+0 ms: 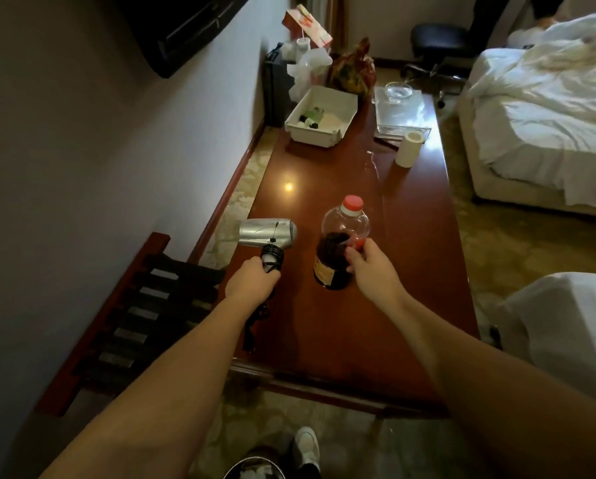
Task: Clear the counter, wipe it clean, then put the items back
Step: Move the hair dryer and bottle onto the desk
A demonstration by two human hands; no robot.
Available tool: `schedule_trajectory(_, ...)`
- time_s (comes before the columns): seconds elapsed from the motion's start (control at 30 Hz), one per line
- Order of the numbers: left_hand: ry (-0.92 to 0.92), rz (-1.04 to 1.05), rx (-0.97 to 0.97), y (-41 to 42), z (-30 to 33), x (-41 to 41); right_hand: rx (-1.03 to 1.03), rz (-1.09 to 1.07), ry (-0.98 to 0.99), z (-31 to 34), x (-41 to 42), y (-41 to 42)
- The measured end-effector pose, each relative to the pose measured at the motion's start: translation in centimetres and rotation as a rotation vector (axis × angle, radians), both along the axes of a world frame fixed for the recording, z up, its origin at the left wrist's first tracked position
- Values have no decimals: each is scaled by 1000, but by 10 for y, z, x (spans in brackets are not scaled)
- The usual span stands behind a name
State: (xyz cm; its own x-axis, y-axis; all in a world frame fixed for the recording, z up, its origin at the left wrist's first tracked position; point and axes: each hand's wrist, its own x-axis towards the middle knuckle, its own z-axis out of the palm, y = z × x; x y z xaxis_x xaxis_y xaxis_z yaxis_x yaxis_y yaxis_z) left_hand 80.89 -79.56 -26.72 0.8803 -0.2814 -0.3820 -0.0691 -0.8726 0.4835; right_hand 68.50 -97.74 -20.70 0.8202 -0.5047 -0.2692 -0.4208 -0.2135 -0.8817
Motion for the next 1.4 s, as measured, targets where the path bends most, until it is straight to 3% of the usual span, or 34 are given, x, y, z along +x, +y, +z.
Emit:
schedule_trajectory(0.5, 55, -34, 47, -65, -67, 106, 70, -61, 55, -50, 126, -41)
schedule_trajectory(0.83, 55, -27, 72, -83, -75, 135, -40, 17, 141, -47, 175, -54)
schedule_trajectory(1.23, 60, -29, 102, -54, -44, 113, -200, 59, 279, -29, 140, -60)
schedule_trajectory(1.4, 37, -7, 37, -25, -15, 76, -326, 180, 298, -12, 95, -49)
